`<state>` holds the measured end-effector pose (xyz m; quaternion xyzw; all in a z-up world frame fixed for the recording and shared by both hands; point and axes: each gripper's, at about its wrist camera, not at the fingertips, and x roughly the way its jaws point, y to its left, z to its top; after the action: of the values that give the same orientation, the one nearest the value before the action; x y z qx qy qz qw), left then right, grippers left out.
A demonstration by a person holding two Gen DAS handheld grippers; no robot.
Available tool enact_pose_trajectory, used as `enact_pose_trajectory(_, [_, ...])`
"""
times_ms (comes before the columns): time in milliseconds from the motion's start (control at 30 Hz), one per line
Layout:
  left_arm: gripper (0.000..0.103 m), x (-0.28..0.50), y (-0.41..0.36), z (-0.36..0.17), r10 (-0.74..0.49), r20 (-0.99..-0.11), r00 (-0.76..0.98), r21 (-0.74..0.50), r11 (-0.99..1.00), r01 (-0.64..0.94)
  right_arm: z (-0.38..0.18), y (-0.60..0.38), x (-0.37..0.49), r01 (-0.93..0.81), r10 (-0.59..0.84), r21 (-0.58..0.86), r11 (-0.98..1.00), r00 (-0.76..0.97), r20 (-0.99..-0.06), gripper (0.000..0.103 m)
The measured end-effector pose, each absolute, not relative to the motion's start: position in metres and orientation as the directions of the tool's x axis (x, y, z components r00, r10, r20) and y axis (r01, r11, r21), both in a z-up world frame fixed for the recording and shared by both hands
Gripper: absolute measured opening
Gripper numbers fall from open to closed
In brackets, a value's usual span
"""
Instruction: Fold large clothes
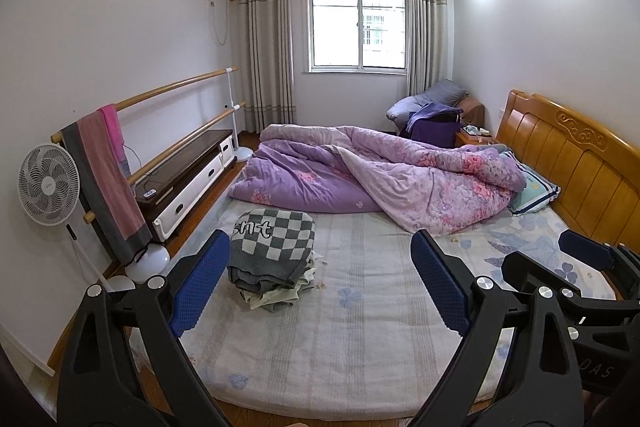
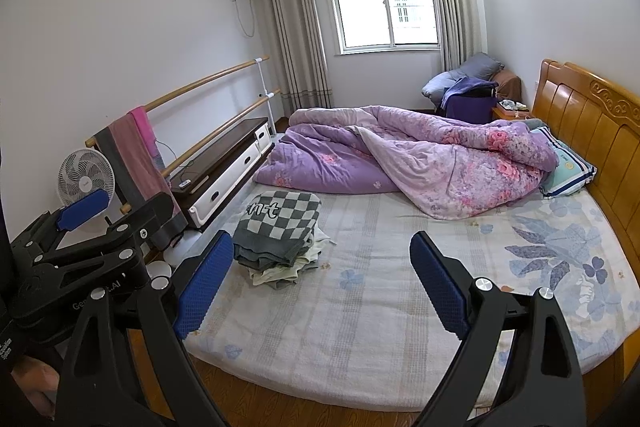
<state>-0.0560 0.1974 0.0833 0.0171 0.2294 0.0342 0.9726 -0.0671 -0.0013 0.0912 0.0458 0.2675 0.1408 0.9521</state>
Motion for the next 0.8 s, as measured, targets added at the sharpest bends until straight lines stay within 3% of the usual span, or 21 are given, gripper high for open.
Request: enact_pose_trajectory(800, [0.092, -0.056, 0.184, 0.085, 0.091, -0.433, 0.897, 0.047, 0.996, -0.079, 0.09, -0.005, -0.061, -0.236, 0.292, 0.173, 0.956, 0.814, -0.502, 0.087])
